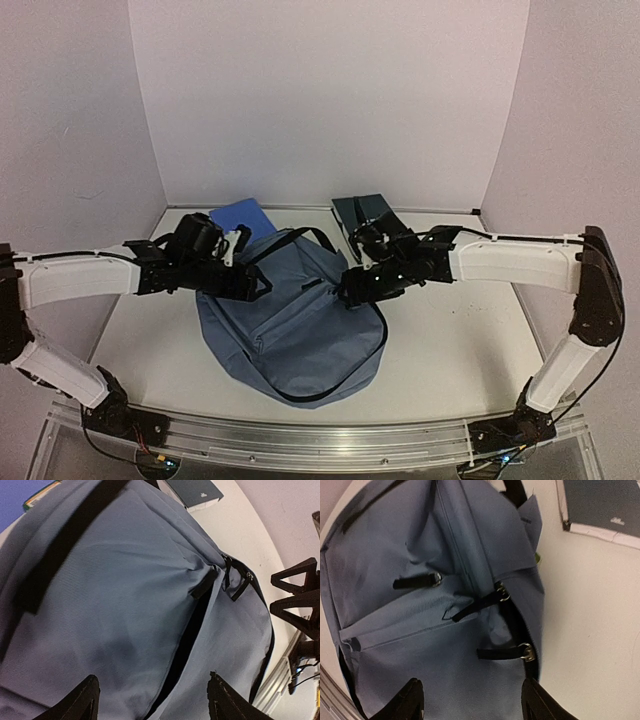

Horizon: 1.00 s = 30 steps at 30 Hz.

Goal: Pack the student bag
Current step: Place the student bag at the center of the board, then unzip the student bag at the center of the board.

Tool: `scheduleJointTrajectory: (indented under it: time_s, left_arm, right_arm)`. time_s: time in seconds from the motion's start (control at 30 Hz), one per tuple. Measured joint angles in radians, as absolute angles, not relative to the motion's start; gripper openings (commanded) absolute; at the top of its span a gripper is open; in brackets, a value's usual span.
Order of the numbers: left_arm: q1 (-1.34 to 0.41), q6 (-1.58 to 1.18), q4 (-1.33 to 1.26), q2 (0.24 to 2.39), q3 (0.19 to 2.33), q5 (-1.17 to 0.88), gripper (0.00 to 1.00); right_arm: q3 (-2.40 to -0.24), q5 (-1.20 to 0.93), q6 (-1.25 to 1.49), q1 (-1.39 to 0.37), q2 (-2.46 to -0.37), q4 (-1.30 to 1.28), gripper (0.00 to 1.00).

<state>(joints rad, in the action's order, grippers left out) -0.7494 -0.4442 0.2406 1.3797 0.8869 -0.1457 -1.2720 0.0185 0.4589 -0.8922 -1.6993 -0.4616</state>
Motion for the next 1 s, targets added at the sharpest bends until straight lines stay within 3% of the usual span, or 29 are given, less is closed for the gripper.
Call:
scheduleJointTrajectory:
  time_s: [0.17, 0.37, 0.5, 0.87, 1.0]
  left_arm:
    - [-0.873, -0.394, 0.229, 1.567, 1.002, -0.039, 0.71]
    - [-0.898, -0.359, 0.227, 1.681, 1.089, 0.009, 0.68]
    - [-0.898, -0.343, 0.227, 1.721, 1.127, 0.03, 0.57]
    - [-0.9, -0.335, 0.224, 1.772, 1.146, 0.02, 0.44]
    - [-0.901, -0.335, 0.217, 1.793, 1.156, 0.014, 0.33]
  right_arm:
    - [-1.26, 0.009, 0.599, -0.892, -1.722, -0.435, 0.52]
    - [-1.158, -0.009, 0.784, -0.889, -1.722, -0.32, 0.46]
    - [-1.098, -0.031, 0.883, -0.889, -1.722, -0.255, 0.46]
    - [-1.073, 0.04, 0.992, -0.889, -1.734, -0.138, 0.39]
    - [-1.075, 0.072, 1.001, -0.889, -1.774, -0.122, 0.36]
